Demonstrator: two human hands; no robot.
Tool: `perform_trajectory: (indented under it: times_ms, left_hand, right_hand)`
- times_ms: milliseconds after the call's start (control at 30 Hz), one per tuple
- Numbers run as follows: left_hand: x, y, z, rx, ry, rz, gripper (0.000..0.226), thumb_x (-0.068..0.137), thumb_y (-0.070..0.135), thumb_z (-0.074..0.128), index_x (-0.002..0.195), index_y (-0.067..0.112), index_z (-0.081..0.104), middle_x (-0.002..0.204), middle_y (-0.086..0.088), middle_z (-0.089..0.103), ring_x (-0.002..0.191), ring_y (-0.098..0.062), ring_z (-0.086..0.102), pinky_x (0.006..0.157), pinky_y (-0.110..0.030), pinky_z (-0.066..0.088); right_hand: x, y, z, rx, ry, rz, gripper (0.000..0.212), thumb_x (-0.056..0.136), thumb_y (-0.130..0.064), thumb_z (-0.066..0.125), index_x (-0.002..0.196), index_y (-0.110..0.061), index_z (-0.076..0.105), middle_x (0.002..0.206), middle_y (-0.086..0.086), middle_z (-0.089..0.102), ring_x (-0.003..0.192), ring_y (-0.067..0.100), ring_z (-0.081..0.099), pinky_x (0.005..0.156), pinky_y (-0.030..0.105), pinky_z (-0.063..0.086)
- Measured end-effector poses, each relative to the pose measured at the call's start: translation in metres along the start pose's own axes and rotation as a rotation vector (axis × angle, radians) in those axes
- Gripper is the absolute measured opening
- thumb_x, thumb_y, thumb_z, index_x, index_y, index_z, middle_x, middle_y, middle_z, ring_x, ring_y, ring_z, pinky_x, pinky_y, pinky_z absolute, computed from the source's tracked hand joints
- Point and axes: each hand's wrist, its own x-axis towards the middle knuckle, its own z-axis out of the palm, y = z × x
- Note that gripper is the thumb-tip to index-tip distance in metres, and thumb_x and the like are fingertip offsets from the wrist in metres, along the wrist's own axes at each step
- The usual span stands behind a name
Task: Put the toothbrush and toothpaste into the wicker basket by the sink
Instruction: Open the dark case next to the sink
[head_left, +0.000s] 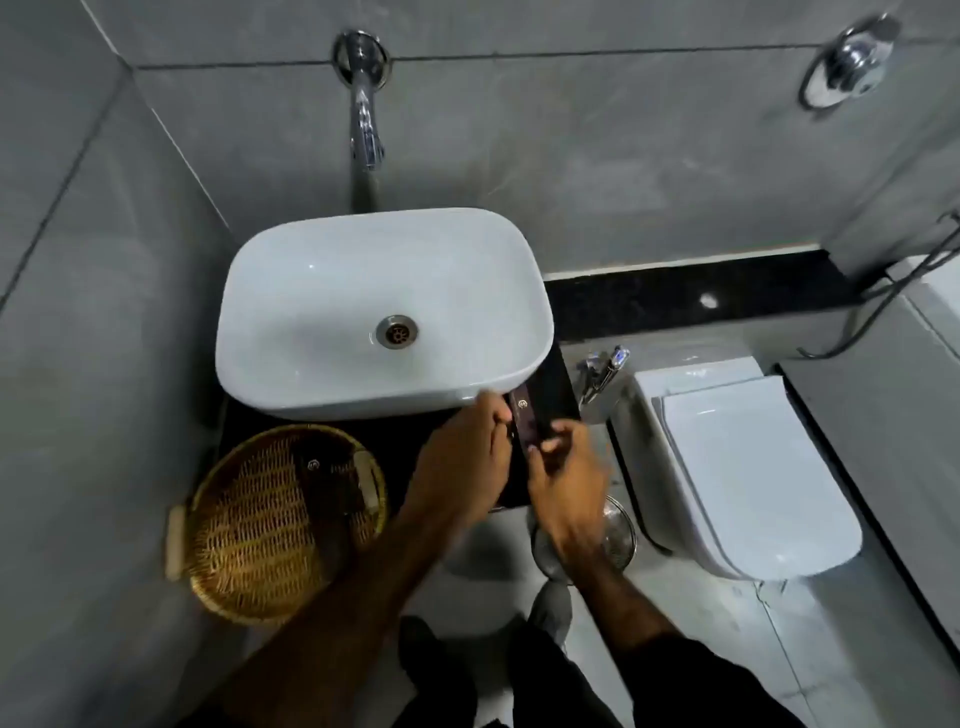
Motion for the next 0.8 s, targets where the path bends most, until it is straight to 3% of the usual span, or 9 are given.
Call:
perform_trajectory:
  times_ms: [67,133,200,300,433,500,600,700,800]
  left_hand:
    - [-0.006,-0.007,0.028,-0.068,-0.251,-0.171,0.027,0.097,0.03,0.046,0.123,0.027,0.051,0.118,-0.001,0.071,0.109,-0.022,0.067,0.094,-0.033,0.052]
    - [-0.011,-0.017,0.059,-0.191,-0.458,-0.308,0.042,0.1,0.026,0.046,0.142,0.018,0.045,0.139,-0.007,0.061,0.128,-0.023,0.057,0.11,-0.034,0.043]
    - [-0.01,-0.021,0.08,-0.256,-0.525,-0.37,0.047,0.103,0.024,0.042,0.149,0.013,0.038,0.15,-0.01,0.05,0.138,-0.023,0.048,0.117,-0.033,0.035]
    - [-0.015,-0.024,0.102,-0.299,-0.518,-0.421,0.045,0.105,0.022,0.037,0.149,0.014,0.041,0.15,-0.012,0.049,0.136,-0.026,0.049,0.116,-0.033,0.036]
    - [-0.017,-0.026,0.109,-0.429,-0.483,-0.483,0.044,0.105,0.021,0.038,0.147,0.009,0.043,0.146,-0.018,0.052,0.132,-0.033,0.052,0.114,-0.045,0.039]
    - [-0.013,-0.021,0.106,-0.519,-0.403,-0.562,0.049,0.105,0.026,0.041,0.15,0.008,0.036,0.148,-0.02,0.049,0.131,-0.034,0.053,0.113,-0.048,0.041]
    - [-0.003,-0.009,0.098,-0.663,-0.224,-0.666,0.058,0.102,0.043,0.041,0.151,0.013,0.032,0.148,-0.015,0.05,0.126,-0.033,0.058,0.105,-0.046,0.049]
    - [0.008,-0.001,0.086,-0.938,-0.05,-0.837,0.047,0.099,0.046,0.042,0.138,0.02,0.047,0.133,-0.008,0.058,0.109,-0.025,0.061,0.074,-0.035,0.056]
    - [0.017,0.004,0.08,-1.153,-0.026,-1.018,0.027,0.097,0.036,0.051,0.111,0.015,0.061,0.114,-0.012,0.065,0.098,-0.026,0.064,0.074,-0.037,0.054]
  right_hand:
    - [-0.005,0.013,0.005,-0.07,-0.105,0.139,0.049,0.083,-0.025,0.08,0.124,-0.016,0.055,0.114,0.006,0.067,0.105,0.029,0.067,0.091,0.041,0.054]
    - [-0.008,0.026,0.014,-0.192,-0.205,0.193,0.058,0.081,-0.029,0.081,0.129,-0.01,0.053,0.125,0.015,0.06,0.114,0.037,0.061,0.097,0.047,0.051]
    - [-0.002,0.03,0.02,-0.216,-0.254,0.205,0.058,0.08,-0.026,0.077,0.13,-0.009,0.053,0.128,0.016,0.057,0.117,0.041,0.057,0.099,0.049,0.048]
    - [0.004,0.037,0.029,-0.205,-0.273,0.196,0.053,0.078,-0.015,0.075,0.126,-0.012,0.052,0.128,0.016,0.059,0.118,0.041,0.055,0.098,0.048,0.047]
    - [0.003,0.045,0.029,-0.133,-0.272,0.143,0.044,0.078,-0.014,0.074,0.117,-0.013,0.052,0.118,0.017,0.061,0.11,0.041,0.061,0.092,0.047,0.05]
    - [0.0,0.048,0.021,-0.072,-0.269,0.134,0.043,0.078,-0.016,0.076,0.115,-0.014,0.053,0.112,0.015,0.063,0.103,0.04,0.064,0.086,0.045,0.053]
    - [-0.013,0.059,-0.004,-0.018,-0.318,0.11,0.051,0.075,-0.012,0.077,0.113,-0.029,0.048,0.106,0.001,0.065,0.097,0.027,0.068,0.081,0.038,0.056]
    - [-0.035,0.071,-0.045,-0.001,-0.372,0.073,0.06,0.077,-0.016,0.082,0.104,-0.054,0.043,0.103,-0.021,0.061,0.096,0.004,0.066,0.08,0.028,0.059]
    - [-0.048,0.068,-0.09,0.028,-0.319,0.067,0.068,0.077,-0.025,0.089,0.107,-0.063,0.042,0.104,-0.023,0.065,0.099,0.0,0.068,0.073,0.009,0.055]
